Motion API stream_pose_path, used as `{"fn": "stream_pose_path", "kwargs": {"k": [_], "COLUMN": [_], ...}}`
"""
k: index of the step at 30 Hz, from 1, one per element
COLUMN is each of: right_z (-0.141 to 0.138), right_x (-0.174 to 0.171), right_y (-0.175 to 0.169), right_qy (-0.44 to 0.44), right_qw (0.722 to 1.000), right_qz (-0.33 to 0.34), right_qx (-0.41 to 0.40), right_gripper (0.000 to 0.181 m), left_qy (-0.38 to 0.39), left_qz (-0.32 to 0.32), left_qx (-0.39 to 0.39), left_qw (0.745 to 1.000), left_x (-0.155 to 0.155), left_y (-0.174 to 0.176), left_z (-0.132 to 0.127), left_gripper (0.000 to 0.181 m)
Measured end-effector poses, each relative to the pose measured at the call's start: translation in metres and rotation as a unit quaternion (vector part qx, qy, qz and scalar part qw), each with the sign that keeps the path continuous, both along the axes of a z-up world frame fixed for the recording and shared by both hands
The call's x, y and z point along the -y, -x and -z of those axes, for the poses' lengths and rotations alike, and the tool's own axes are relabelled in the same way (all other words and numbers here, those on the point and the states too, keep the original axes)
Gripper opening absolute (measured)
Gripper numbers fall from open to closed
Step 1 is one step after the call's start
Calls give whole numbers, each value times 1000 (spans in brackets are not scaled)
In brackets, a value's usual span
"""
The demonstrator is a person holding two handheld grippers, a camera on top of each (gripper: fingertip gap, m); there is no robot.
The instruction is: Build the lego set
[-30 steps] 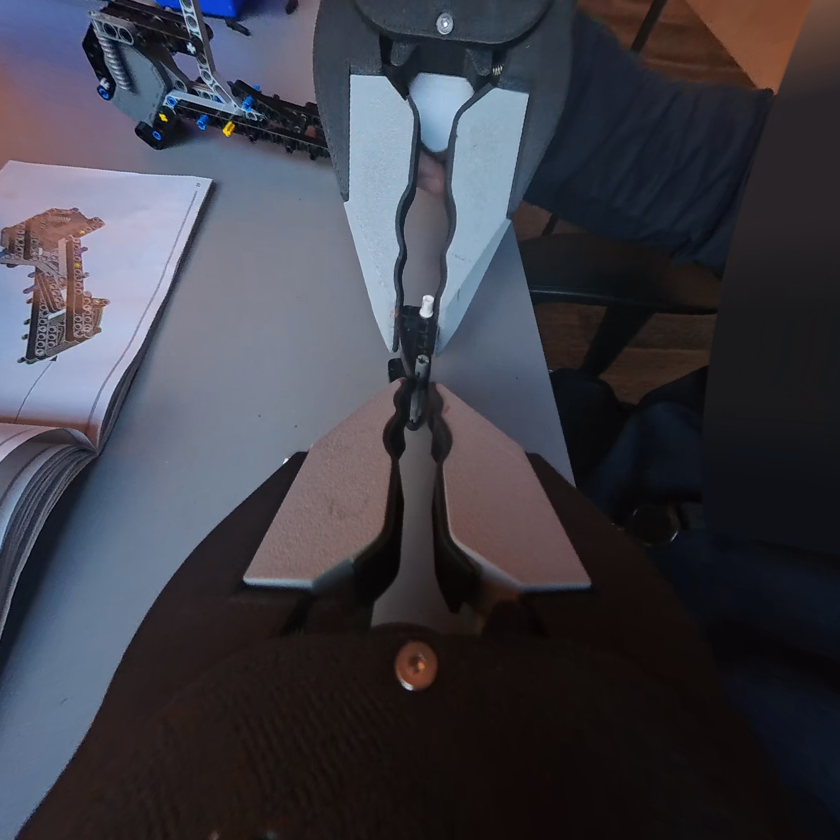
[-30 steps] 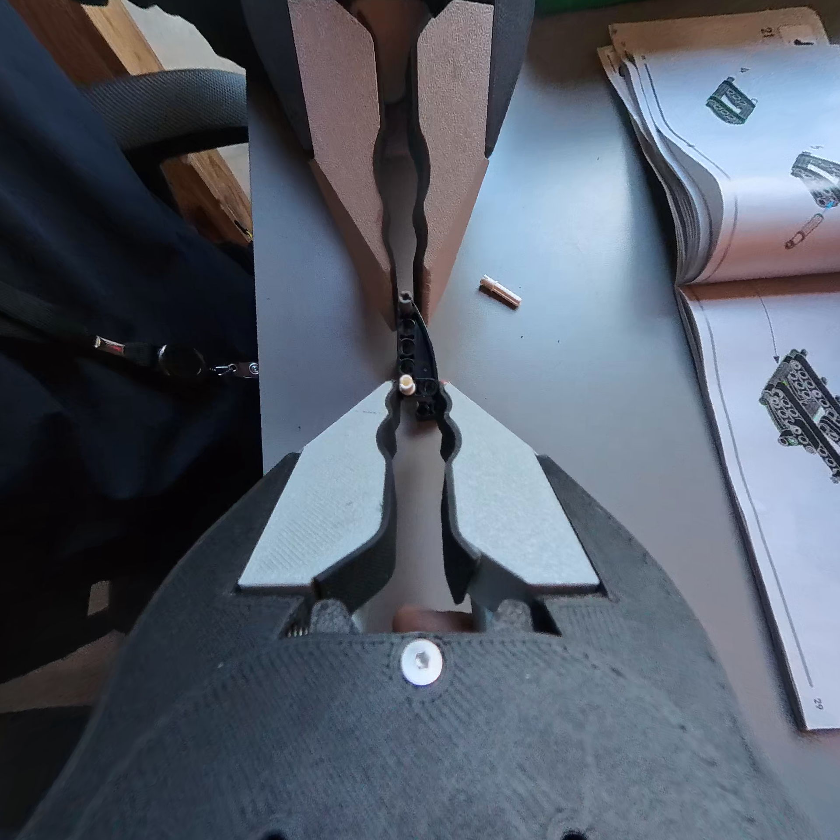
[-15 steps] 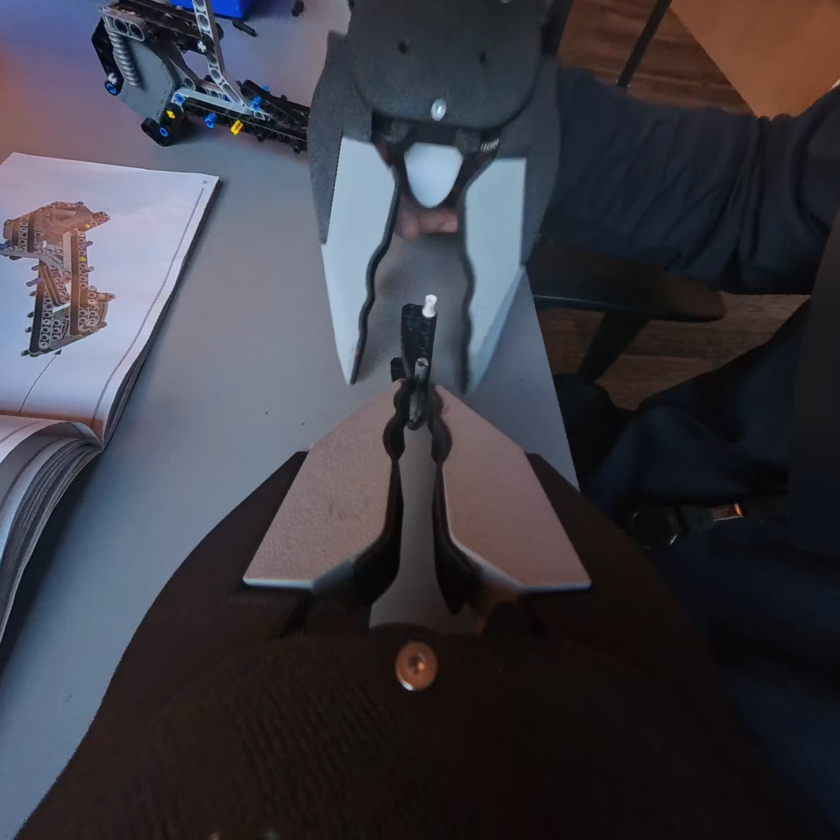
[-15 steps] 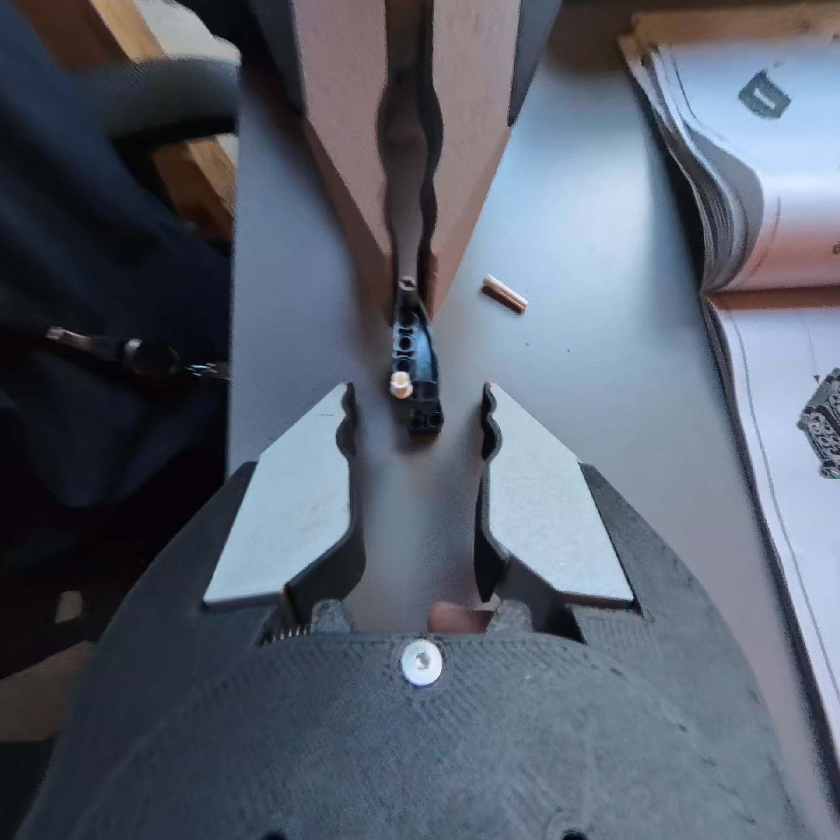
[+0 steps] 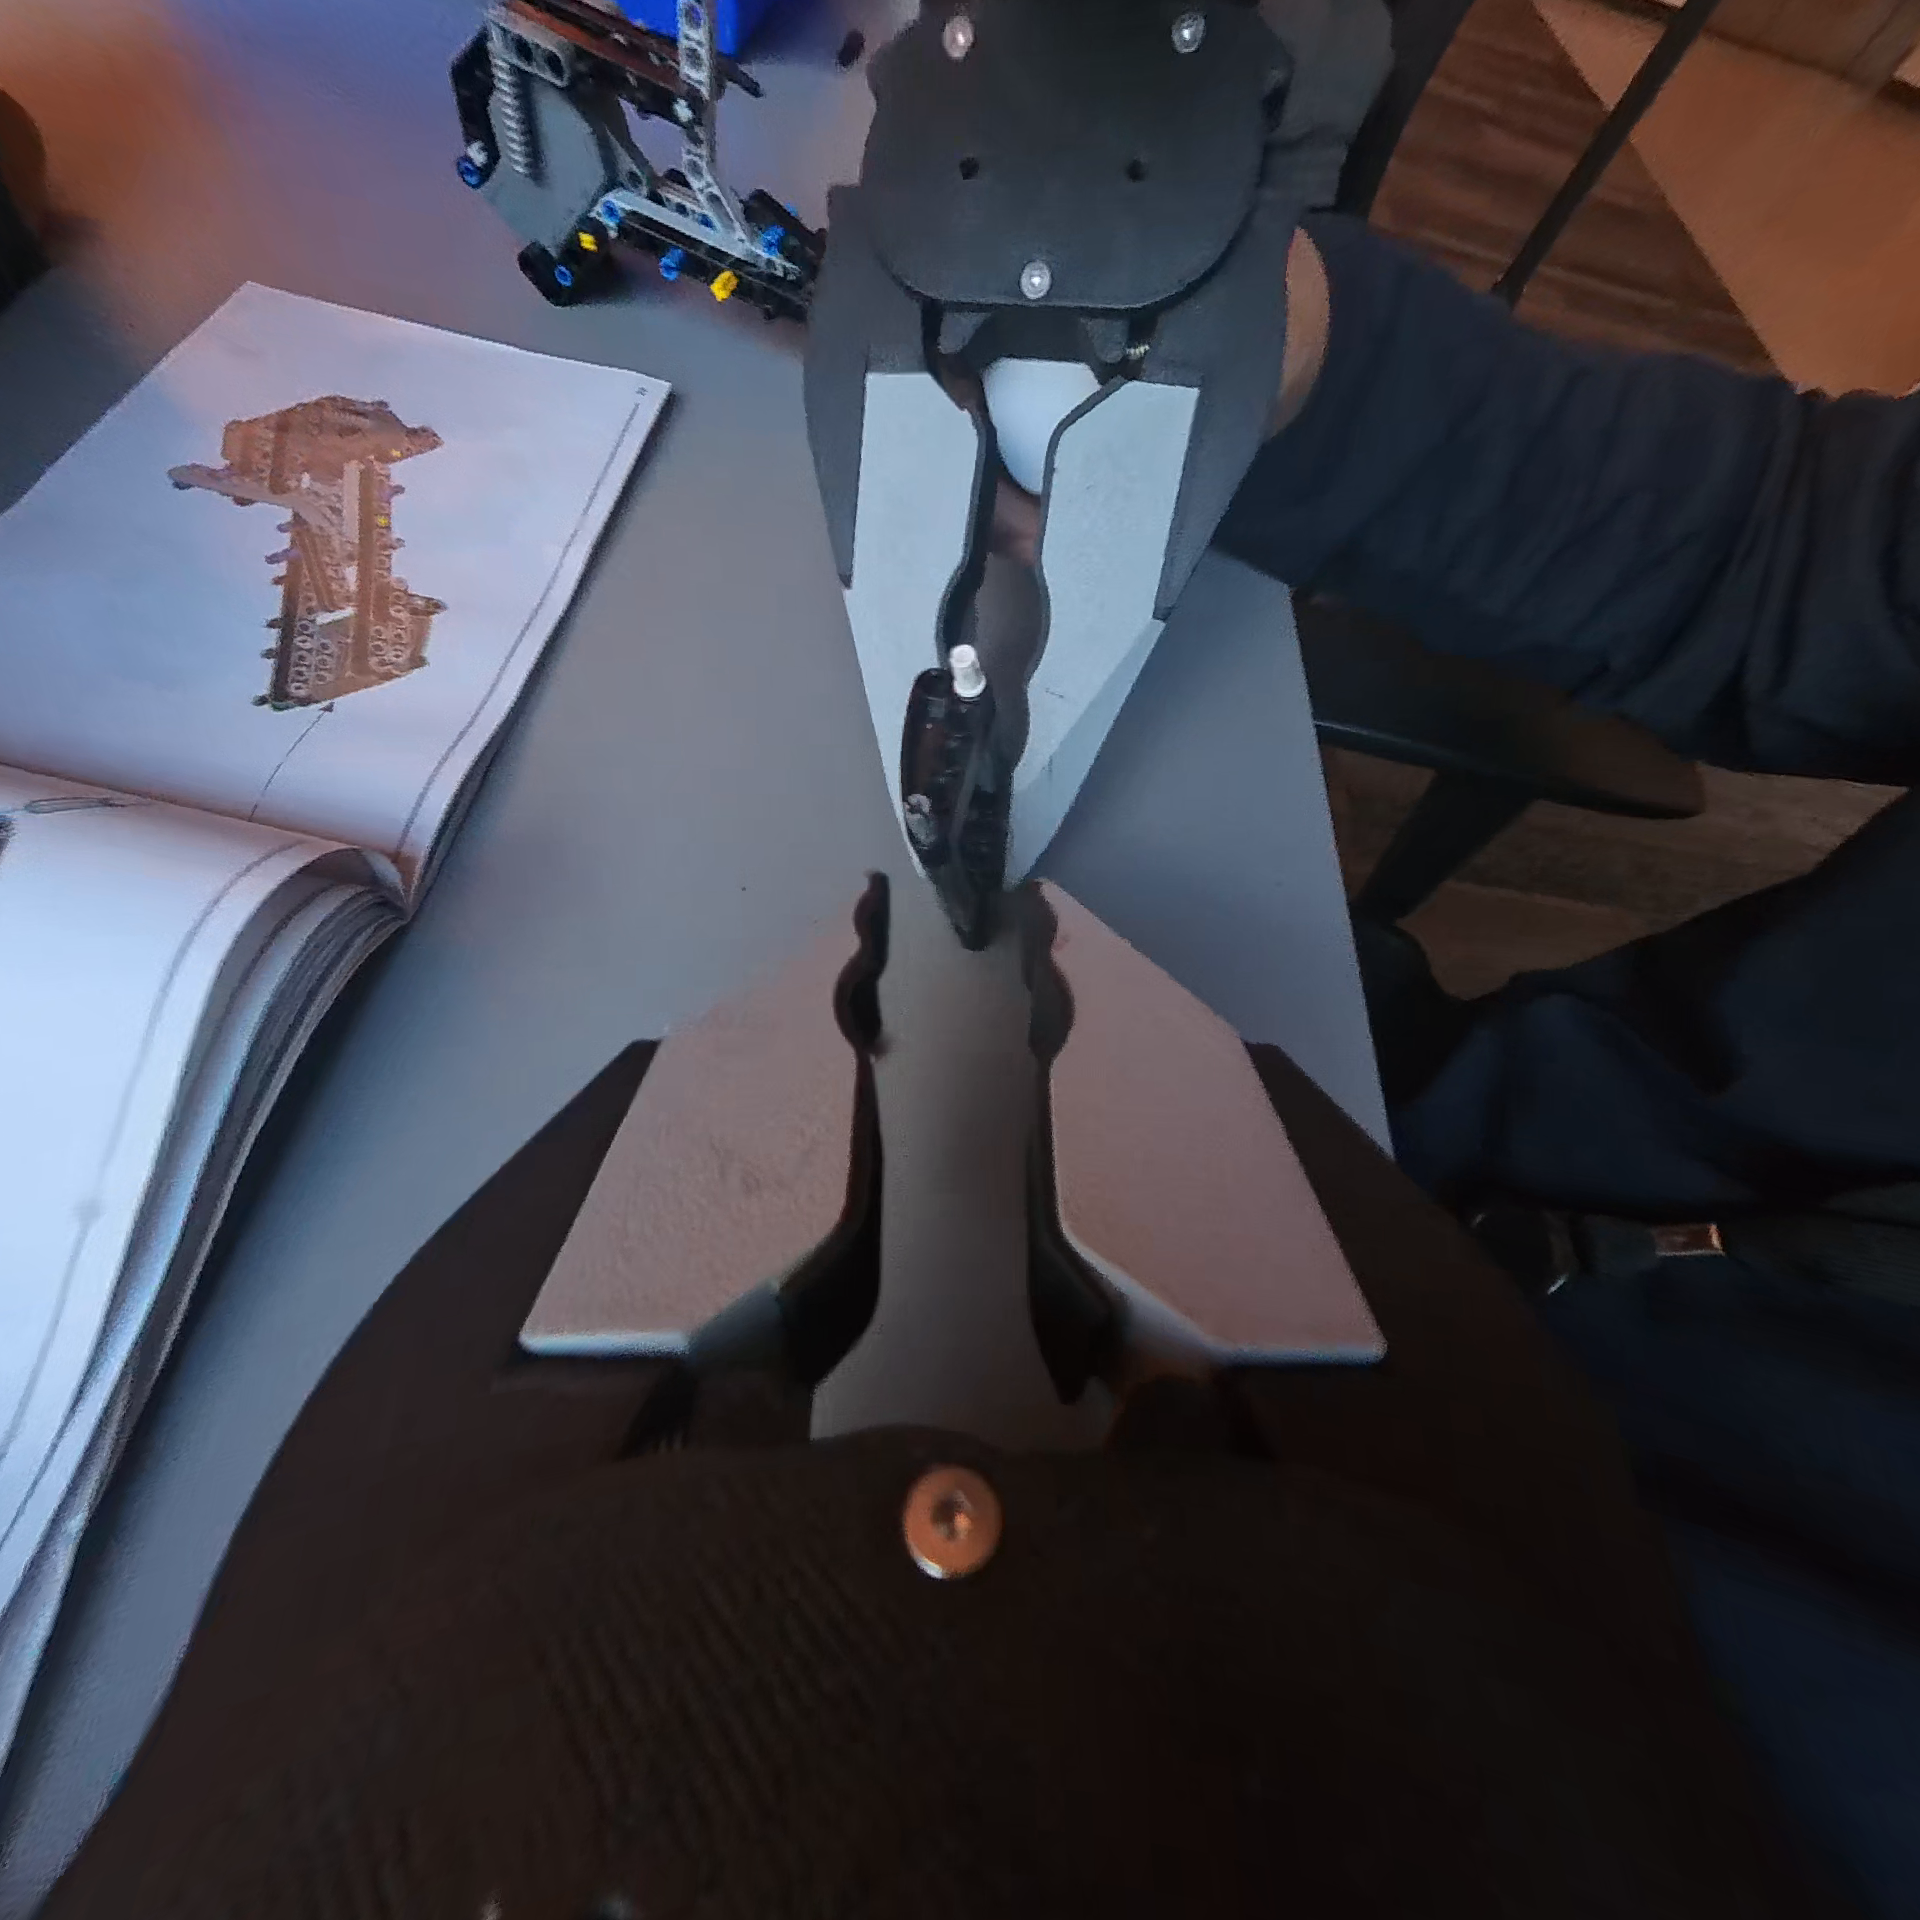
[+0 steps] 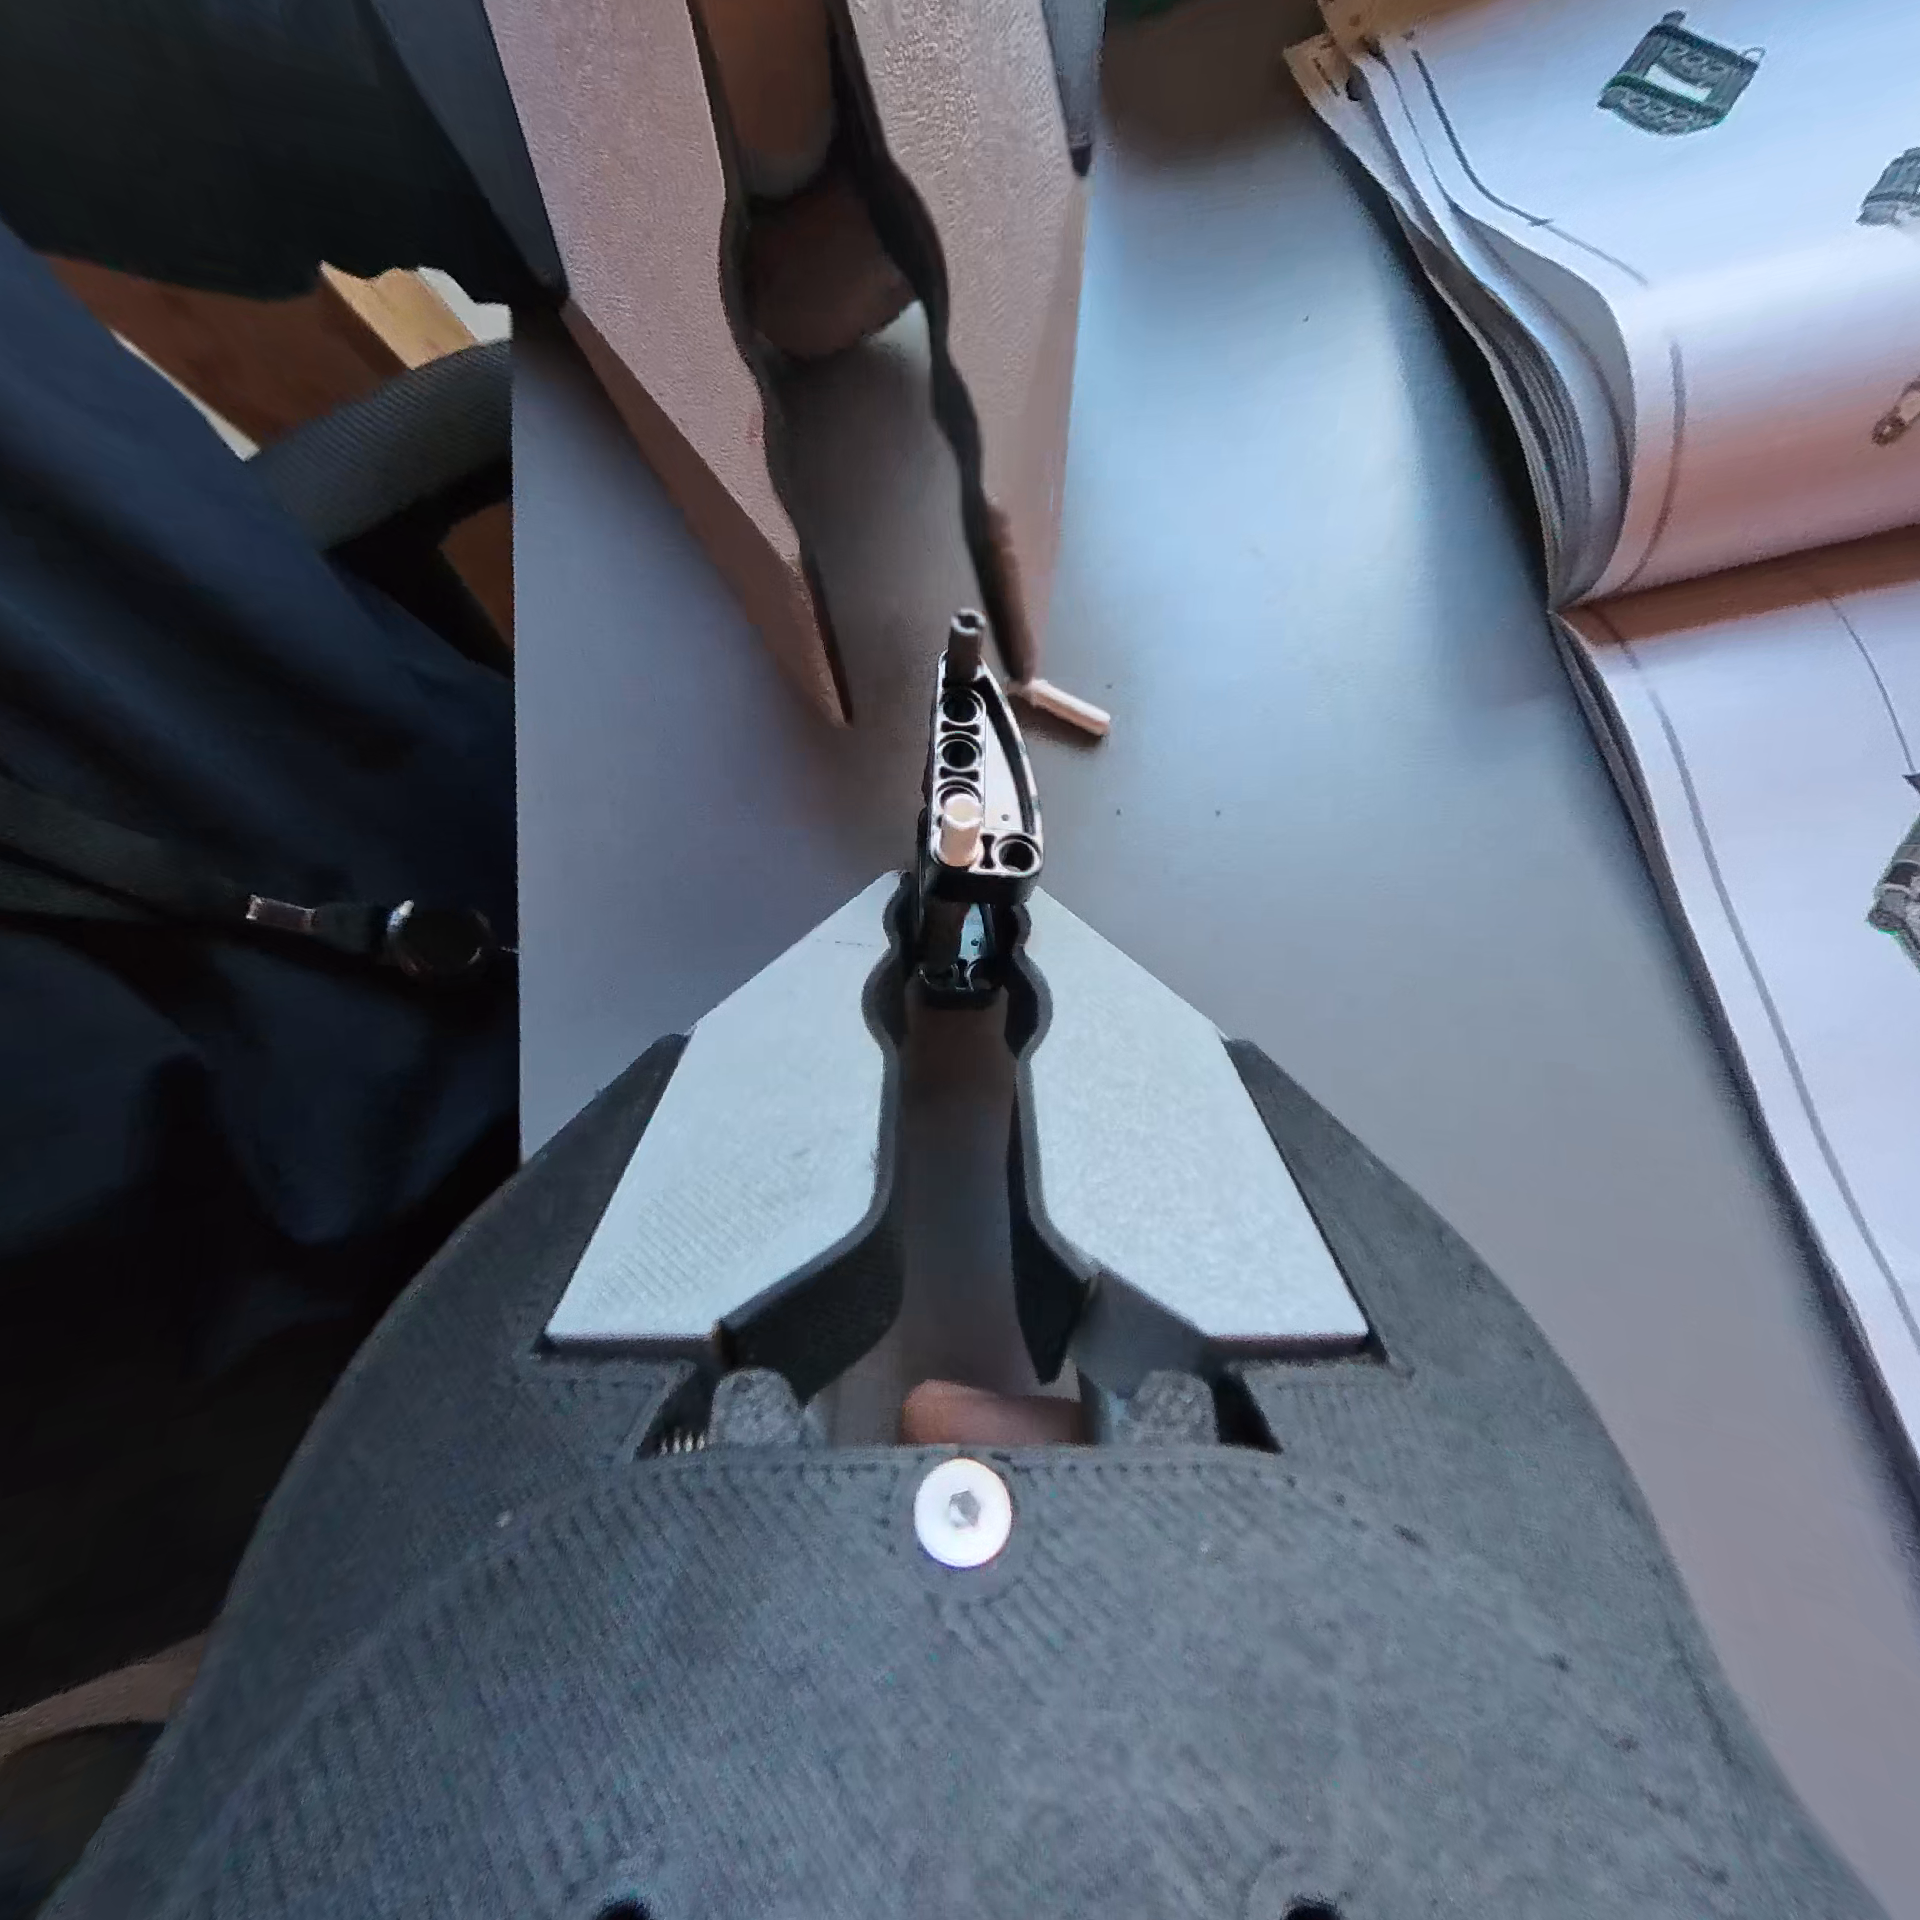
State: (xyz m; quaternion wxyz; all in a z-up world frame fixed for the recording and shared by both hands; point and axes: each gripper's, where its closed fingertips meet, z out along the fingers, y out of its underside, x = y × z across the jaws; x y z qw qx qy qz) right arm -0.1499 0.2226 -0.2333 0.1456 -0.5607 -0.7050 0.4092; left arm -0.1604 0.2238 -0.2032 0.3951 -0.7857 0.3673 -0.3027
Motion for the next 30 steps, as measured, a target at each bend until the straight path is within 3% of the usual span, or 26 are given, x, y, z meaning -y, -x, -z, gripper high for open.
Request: {"fn": "stream_pose_path", "kwargs": {"k": [4,8,10,13,16,21,25,28,30], "right_z": [-9,-6,-7,-7,-26,-84,-96,-107,-112], "right_x": [8,15,20,15,3,-10,-17,-17,-14], "right_y": [1,3,6,11,16,10,16,25,29], "right_qy": [69,76,79,54,65,170,189,184,178], "right_qw": [998,997,997,999,997,960,941,932,929], "right_qz": [-6,-12,-17,-3,31,82,123,132,127], "right_qx": [-3,11,12,10,-41,-208,-254,-284,-298], "right_gripper": [11,11,11,11,13,42,41,39,20], "left_qy": [-8,53,52,28,-11,-64,-57,-53,-59], "left_qz": [-13,20,16,7,-20,-75,-94,-97,-95], "left_qx": [32,89,76,59,90,236,334,352,353], "left_qw": [999,994,996,998,996,967,936,930,929], "left_x": [-5,3,1,-1,-8,-22,-25,-25,-23], "left_y": [7,-4,-3,0,5,22,32,31,28], "left_z": [-14,-17,-12,-11,-28,-80,-101,-102,-102], "left_gripper": [25,18,8,8,7,8,8,7,7]}}
